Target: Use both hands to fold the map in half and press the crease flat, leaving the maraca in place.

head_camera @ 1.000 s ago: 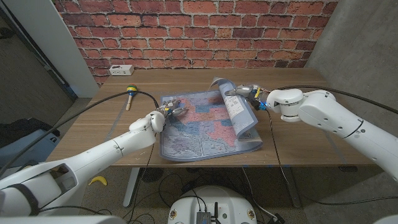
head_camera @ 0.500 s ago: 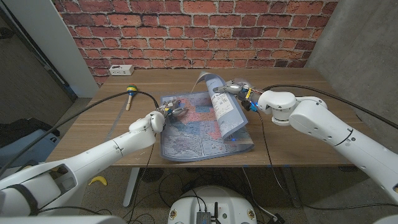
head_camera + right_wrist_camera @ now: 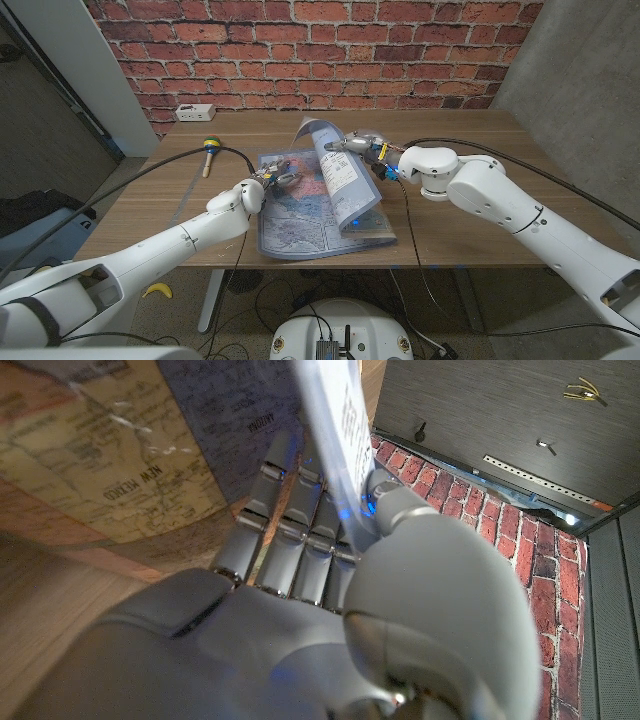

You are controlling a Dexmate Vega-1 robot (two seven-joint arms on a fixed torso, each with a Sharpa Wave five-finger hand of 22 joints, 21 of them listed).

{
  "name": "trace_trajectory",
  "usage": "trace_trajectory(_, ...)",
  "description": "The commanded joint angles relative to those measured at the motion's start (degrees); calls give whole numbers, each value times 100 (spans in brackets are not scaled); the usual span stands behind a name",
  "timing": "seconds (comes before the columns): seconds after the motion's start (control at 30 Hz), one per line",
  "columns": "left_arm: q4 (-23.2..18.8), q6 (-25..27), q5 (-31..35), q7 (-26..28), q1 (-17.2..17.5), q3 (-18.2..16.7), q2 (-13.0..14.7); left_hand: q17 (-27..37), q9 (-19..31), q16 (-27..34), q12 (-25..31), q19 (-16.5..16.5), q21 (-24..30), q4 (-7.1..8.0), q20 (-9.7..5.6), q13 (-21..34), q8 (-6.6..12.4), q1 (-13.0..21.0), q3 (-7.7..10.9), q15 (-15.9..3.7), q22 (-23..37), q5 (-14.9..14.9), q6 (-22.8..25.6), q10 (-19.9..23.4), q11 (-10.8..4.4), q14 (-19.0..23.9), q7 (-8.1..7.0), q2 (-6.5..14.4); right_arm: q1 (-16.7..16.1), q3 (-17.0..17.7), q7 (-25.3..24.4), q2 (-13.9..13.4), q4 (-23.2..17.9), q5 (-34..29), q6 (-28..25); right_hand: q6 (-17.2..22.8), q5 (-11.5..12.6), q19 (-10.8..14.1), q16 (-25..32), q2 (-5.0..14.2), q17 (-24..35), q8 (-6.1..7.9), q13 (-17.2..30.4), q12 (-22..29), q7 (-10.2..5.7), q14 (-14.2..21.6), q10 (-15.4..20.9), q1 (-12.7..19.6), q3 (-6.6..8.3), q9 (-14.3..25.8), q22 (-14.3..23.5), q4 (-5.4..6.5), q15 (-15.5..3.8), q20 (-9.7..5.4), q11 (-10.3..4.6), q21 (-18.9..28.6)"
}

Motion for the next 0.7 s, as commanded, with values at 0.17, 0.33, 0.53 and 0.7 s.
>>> trace_trajectory(0.17,-14,-52,-46,102,67,-102,28,18,30,30,29,40,53,5,18,14,21,15,-34,-9,756,32,-257,-470,-12,-460,26,11,528,-383,706,429,746,131,-309,-83,-62,-38,-263,28,-203,-75,-115,-144,-13,-154,-185,-123,2,-75,-10,59,72,46,92,96)
trace_trajectory(0.33,-11,-75,-52,131,79,-119,28,18,30,31,32,38,53,6,18,14,23,13,-38,-6,756,34,-254,-466,-24,-459,19,16,873,-621,1417,427,1112,147,-398,-464,-116,-247,-929,-63,-620,-330,-428,-801,11,-830,-1256,-434,-61,-275,-86,105,414,246,322,137)
trace_trajectory(0.53,-13,-101,-55,159,91,-136,31,18,30,35,32,49,59,8,14,14,16,11,-44,-5,757,35,-274,-469,-16,-451,10,21,1013,-735,1774,383,1239,38,-386,-1231,-153,-428,-1401,-245,-884,-770,-709,-1396,86,-1435,-2002,-924,-236,-492,-169,191,707,443,408,103)
trace_trajectory(0.7,-36,-254,-84,349,181,-234,63,17,30,65,72,138,93,7,36,14,33,13,-50,1,756,38,-242,-368,-1,-361,1,36,1054,-780,1995,361,1347,-11,-343,-1736,-205,-624,-1587,-398,-932,-1119,-855,-1661,159,-1772,-2321,-1378,-490,-646,-193,299,891,600,476,7)
